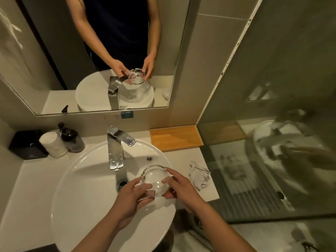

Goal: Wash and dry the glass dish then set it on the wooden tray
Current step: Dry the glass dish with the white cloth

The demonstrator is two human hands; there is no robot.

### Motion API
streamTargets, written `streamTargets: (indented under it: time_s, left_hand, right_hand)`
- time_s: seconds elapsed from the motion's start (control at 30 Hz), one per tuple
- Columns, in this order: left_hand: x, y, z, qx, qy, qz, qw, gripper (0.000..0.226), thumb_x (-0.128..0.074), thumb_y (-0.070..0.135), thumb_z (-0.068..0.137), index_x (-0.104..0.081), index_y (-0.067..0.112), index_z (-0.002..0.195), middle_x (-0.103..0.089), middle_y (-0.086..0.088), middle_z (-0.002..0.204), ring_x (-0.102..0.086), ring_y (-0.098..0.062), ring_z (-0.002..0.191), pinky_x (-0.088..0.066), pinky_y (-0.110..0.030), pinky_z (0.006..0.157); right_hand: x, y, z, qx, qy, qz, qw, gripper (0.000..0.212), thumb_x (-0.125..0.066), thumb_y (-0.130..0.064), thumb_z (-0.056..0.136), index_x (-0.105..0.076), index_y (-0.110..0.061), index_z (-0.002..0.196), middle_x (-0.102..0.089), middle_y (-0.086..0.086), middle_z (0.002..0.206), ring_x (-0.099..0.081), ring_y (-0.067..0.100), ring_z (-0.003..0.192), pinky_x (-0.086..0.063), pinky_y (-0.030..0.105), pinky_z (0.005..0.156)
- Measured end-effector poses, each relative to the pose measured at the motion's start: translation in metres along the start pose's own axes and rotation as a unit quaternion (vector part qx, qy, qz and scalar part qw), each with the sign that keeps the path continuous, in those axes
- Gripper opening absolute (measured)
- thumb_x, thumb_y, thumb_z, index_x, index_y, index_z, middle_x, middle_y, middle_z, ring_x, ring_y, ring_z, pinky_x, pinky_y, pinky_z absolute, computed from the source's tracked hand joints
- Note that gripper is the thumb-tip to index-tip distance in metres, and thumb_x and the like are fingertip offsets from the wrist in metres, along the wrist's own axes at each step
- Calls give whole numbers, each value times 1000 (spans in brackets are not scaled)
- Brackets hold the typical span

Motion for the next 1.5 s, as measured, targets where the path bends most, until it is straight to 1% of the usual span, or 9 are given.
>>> streamTargets:
  time_s: [0.13, 0.27, 0.5, 0.7, 0.83, 1.0, 1.17, 1.37, 1.5]
  left_hand:
    - [-11, -1, 14, -13, 32, -11, 999, 35, -71, 3, 87, -63, -5, 120, -74, -26, 99, -72, -36, 92, -56, -53, 97]
    - [-18, -3, 22, -26, 50, -21, 998, 38, -71, 4, 88, -60, -4, 124, -75, -25, 96, -71, -35, 88, -62, -43, 84]
    - [-26, -2, 28, -40, 71, -27, 996, 39, -67, -1, 90, -59, 4, 127, -75, -22, 91, -69, -38, 89, -58, -46, 87]
    - [-33, 1, 34, -33, 81, -28, 996, 42, -69, -1, 88, -59, 3, 128, -72, -24, 93, -69, -37, 84, -61, -43, 82]
    - [-39, 7, 36, -33, 79, -27, 996, 42, -68, -1, 89, -58, 6, 129, -70, -24, 100, -69, -37, 89, -59, -46, 87]
    - [-48, 18, 39, -46, 78, -18, 996, 43, -69, 1, 90, -58, 10, 131, -72, -25, 102, -71, -35, 90, -60, -48, 87]
    - [-58, 31, 36, -70, 76, -26, 994, 40, -68, 2, 90, -58, 9, 129, -68, -26, 100, -69, -35, 88, -63, -45, 80]
    - [-73, 43, 25, -115, 54, 5, 992, 33, -68, 4, 91, -63, 12, 123, -69, -22, 98, -73, -26, 81, -62, -47, 79]
    - [-77, 46, 20, -133, 74, 22, 988, 33, -64, 0, 93, -62, 11, 124, -71, -22, 101, -74, -22, 77, -61, -38, 69]
  right_hand:
    - [40, 12, 26, 29, 156, -124, 980, 28, -49, -29, 106, -60, -34, 131, -65, 3, 131, -65, 20, 112, -55, 35, 96]
    - [81, 46, 60, -32, 214, -444, 869, 50, -53, -40, 101, -47, -28, 149, -37, 2, 157, -36, 27, 140, -43, 44, 111]
    - [97, 80, 81, -60, 317, -530, 784, 59, -68, -31, 92, -44, -26, 146, -41, 9, 151, -46, 30, 127, -52, 39, 100]
    - [121, 88, 87, -30, 318, -462, 827, 20, -58, -22, 99, -59, -22, 119, -52, 7, 134, -54, 32, 114, -54, 47, 88]
    - [131, 49, 75, 23, 299, -196, 934, 20, -55, -20, 103, -51, -9, 86, -58, 12, 95, -58, 26, 83, -48, 38, 69]
    - [119, -26, 25, 99, 206, -48, 972, 8, -59, -17, 102, -60, -12, 96, -70, 10, 92, -66, 18, 79, -56, 37, 73]
    - [89, -88, -15, 227, 130, -37, 964, 12, -62, -8, 99, -63, -20, 96, -72, -13, 89, -68, 1, 78, -56, 20, 67]
    - [42, -76, 15, 337, 100, -314, 882, 25, -61, -15, 94, -58, -32, 113, -64, -11, 108, -57, 6, 99, -53, 29, 82]
    - [28, -60, 34, 366, 74, -357, 857, 25, -60, -11, 95, -67, -24, 115, -58, -8, 117, -52, 8, 109, -53, 34, 90]
Point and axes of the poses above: each hand's wrist, its own z-axis towards the middle knuckle, its own x-axis out of the back of the hand, y = z × x, the point moved 1 cm from there along z, towards the middle knuckle
